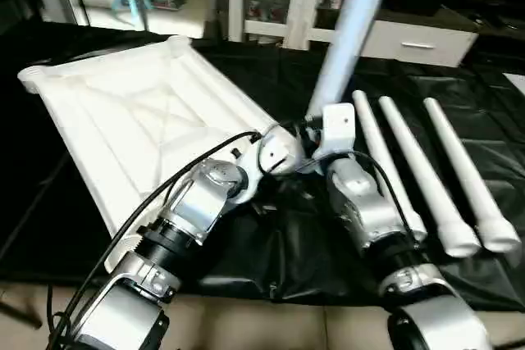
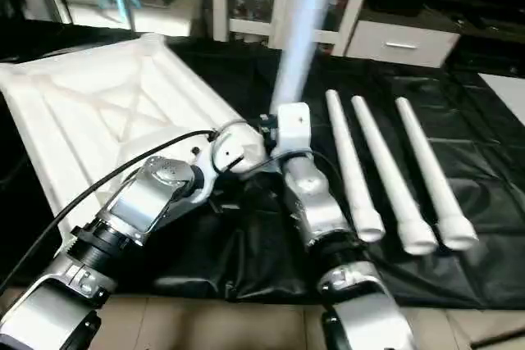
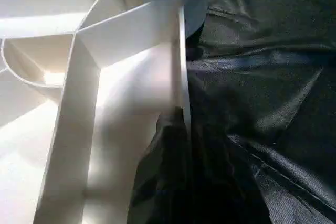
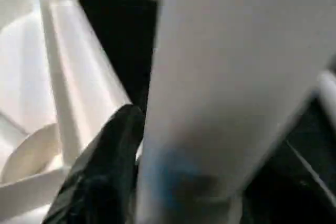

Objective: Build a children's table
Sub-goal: Insert table leg to table base

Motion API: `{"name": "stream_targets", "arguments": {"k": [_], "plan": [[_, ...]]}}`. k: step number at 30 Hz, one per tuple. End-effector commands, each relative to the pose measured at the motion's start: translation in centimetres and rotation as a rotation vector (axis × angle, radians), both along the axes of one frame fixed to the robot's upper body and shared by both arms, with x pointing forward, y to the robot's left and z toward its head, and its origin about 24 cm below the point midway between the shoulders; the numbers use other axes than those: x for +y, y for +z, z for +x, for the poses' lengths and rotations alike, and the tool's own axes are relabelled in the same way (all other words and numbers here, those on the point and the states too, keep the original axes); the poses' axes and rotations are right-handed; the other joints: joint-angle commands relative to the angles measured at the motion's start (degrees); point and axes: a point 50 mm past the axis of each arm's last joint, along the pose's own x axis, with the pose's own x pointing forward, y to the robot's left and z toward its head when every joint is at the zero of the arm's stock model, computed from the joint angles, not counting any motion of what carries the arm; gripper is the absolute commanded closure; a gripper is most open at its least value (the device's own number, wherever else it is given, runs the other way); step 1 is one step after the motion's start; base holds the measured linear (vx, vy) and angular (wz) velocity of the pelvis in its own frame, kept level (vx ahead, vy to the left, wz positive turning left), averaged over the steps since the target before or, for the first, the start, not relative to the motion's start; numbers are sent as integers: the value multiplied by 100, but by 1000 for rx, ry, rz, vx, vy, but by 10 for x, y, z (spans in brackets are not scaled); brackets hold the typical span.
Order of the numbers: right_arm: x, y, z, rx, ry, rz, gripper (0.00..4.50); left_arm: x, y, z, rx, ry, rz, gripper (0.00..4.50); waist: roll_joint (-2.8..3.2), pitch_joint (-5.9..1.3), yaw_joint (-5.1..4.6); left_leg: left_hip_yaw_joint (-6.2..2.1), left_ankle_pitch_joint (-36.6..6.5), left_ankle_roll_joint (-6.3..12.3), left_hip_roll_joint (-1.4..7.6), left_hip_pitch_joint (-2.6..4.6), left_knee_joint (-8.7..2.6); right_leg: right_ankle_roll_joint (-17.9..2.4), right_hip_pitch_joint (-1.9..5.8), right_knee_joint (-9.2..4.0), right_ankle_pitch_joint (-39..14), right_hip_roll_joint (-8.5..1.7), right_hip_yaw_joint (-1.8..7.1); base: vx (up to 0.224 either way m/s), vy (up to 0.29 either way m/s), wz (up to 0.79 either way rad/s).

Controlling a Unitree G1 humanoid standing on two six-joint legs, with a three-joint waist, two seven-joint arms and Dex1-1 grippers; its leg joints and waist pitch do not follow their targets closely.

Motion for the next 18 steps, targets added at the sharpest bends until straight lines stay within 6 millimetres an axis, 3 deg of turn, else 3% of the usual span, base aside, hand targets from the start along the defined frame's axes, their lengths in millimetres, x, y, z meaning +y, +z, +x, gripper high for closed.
{"name": "stream_targets", "arguments": {"k": [1, 4, 7, 11, 13, 18], "plan": [[-24, -41, -15, 185, -55, -49, 159, -13, 42, 7, -161, -73, -64, 450, 101, -355, 26, 16, 243, 388, 178, 11, -275, -1415, 379, -215, 1501, -379, 355, 0, 0, 0], [-25, -35, -13, 152, -31, -34, 148, -11, 42, 8, -163, -73, -59, 450, 90, -354, 58, 23, 295, 512, 192, 15, -262, -1472, 383, -209, 1588, -390, 349, 0, 0, 0], [-29, -27, -13, 110, 7, -17, 114, -7, 40, 9, -163, -72, -52, 450, 104, -352, 87, 28, 231, 520, 200, 34, -258, -1481, 383, -222, 1461, -393, 350, 0, 0, 0], [-29, -22, -14, 81, 50, -5, 71, -4, 40, 9, -160, -73, -49, 450, 88, -379, 111, 22, 503, 644, 189, 1, -220, -1555, 407, -169, 1704, -397, 354, 0, 0, 0], [-29, -21, -15, 77, 58, -1, 55, -4, 40, 9, -160, -74, -48, 450, 93, -382, 121, 32, 671, 739, 177, -12, -188, -1609, 392, -143, 1861, -393, 355, 0, 0, 0], [-29, -12, -17, 38, 114, 8, 13, -1, 38, 10, -156, -79, -39, 450, 126, -357, 120, 32, 563, 834, 208, -27, -170, -1678, 357, -148, 1623, -400, 346, 0, 0, 0]]}}
